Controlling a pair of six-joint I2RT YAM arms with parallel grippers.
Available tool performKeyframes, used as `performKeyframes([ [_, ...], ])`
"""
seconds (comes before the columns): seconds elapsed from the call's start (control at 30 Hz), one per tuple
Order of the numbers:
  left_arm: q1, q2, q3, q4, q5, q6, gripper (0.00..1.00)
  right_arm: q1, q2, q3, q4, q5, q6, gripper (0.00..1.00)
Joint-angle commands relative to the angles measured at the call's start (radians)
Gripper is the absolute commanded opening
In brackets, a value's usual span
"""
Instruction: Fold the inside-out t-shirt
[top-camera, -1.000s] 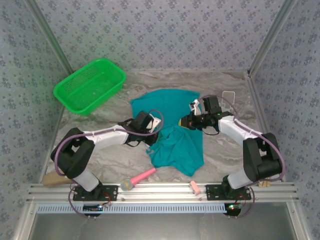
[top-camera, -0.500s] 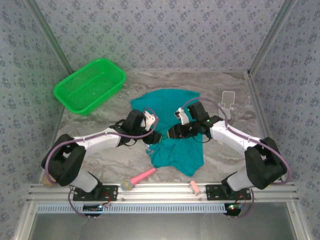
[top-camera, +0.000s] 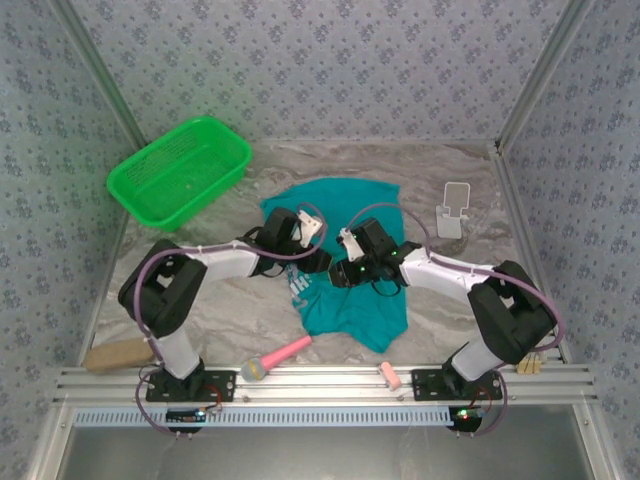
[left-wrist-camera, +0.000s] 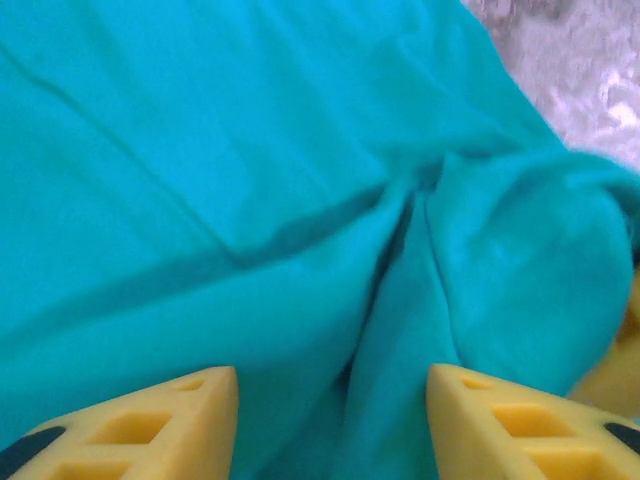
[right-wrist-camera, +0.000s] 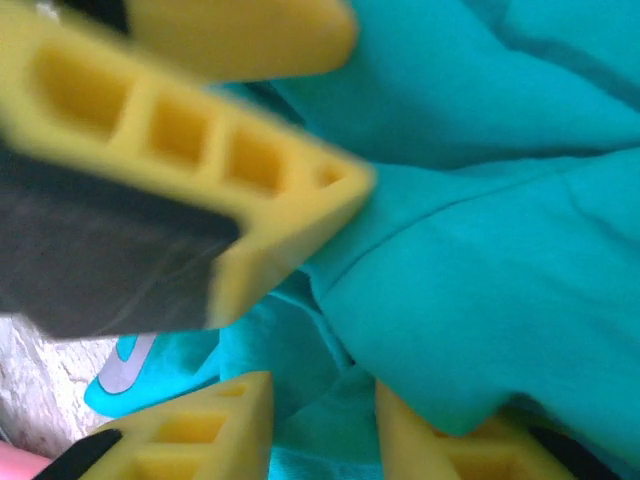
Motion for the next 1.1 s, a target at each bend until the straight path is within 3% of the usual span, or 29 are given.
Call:
performKeyframes([
  [0.0, -0.005, 0.046, 0.057, 0.016, 0.076, 0.001, 0.35, 0.012, 0.011, 0.005, -0.016, 0.025, -0.044, 0.21],
  [0.07, -0.004, 0.050, 0.067, 0.020, 0.101, -0.004, 0.18, 0.025, 0.003, -0.005, -0.018, 0.058, -0.056, 0.19],
  [0.1, -0.004, 0.049, 0.067, 0.022, 0.112, -0.004, 0.15, 0.030, 0.004, -0.009, -0.024, 0.073, -0.061, 0.22],
  [0.13, -0.005, 0.047, 0.070, 0.021, 0.119, -0.004, 0.15, 0.033, 0.008, -0.008, -0.029, 0.083, -0.064, 0.31],
  [0.17, -0.004, 0.046, 0.072, 0.015, 0.125, -0.002, 0.17, 0.037, 0.010, -0.010, -0.034, 0.099, -0.066, 0.40],
  [0.27, -0.005, 0.039, 0.081, -0.041, 0.141, 0.022, 0.47, 0.052, 0.011, -0.024, -0.018, 0.128, -0.075, 0.45],
  [0.37, -0.005, 0.032, 0.065, -0.067, 0.158, 0.047, 0.53, 0.066, 0.019, -0.027, -0.005, 0.151, -0.082, 0.44],
  [0.4, -0.005, 0.038, 0.064, -0.071, 0.159, 0.049, 0.53, 0.069, 0.030, -0.029, 0.001, 0.151, -0.083, 0.40],
  [0.43, -0.005, 0.048, 0.069, -0.079, 0.154, 0.045, 0.53, 0.071, 0.037, -0.028, 0.011, 0.153, -0.081, 0.30],
  [0.5, -0.006, 0.083, 0.105, -0.121, 0.160, 0.034, 0.49, 0.080, 0.033, -0.036, 0.039, 0.151, -0.082, 0.10],
  [0.57, -0.004, 0.103, 0.138, -0.156, 0.145, 0.009, 0.40, 0.087, 0.008, -0.050, 0.069, 0.144, -0.103, 0.01],
  [0.63, 0.010, 0.097, 0.169, -0.186, 0.124, -0.031, 0.14, 0.096, -0.045, -0.064, 0.105, 0.160, -0.137, 0.00],
  [0.7, 0.042, 0.075, 0.196, -0.207, 0.168, -0.081, 0.02, 0.134, -0.150, -0.125, 0.197, 0.199, -0.266, 0.00],
  [0.8, 0.085, 0.042, 0.241, -0.254, 0.224, -0.184, 0.00, 0.248, -0.334, -0.287, 0.383, 0.299, -0.601, 0.00],
  [0.9, 0.101, 0.046, 0.291, -0.351, 0.248, -0.222, 0.00, 0.307, -0.422, -0.357, 0.333, 0.208, -0.915, 0.00],
  [0.97, 0.102, 0.057, 0.287, -0.345, 0.264, -0.243, 0.04, 0.365, -0.425, -0.402, 0.321, 0.200, -1.084, 0.00],
  [1.03, 0.104, 0.069, 0.259, -0.298, 0.271, -0.286, 0.30, 0.414, -0.405, -0.430, 0.345, 0.237, -1.154, 0.00],
  [1.07, 0.105, 0.070, 0.246, -0.275, 0.281, -0.301, 0.37, 0.419, -0.399, -0.423, 0.331, 0.255, -1.149, 0.02],
])
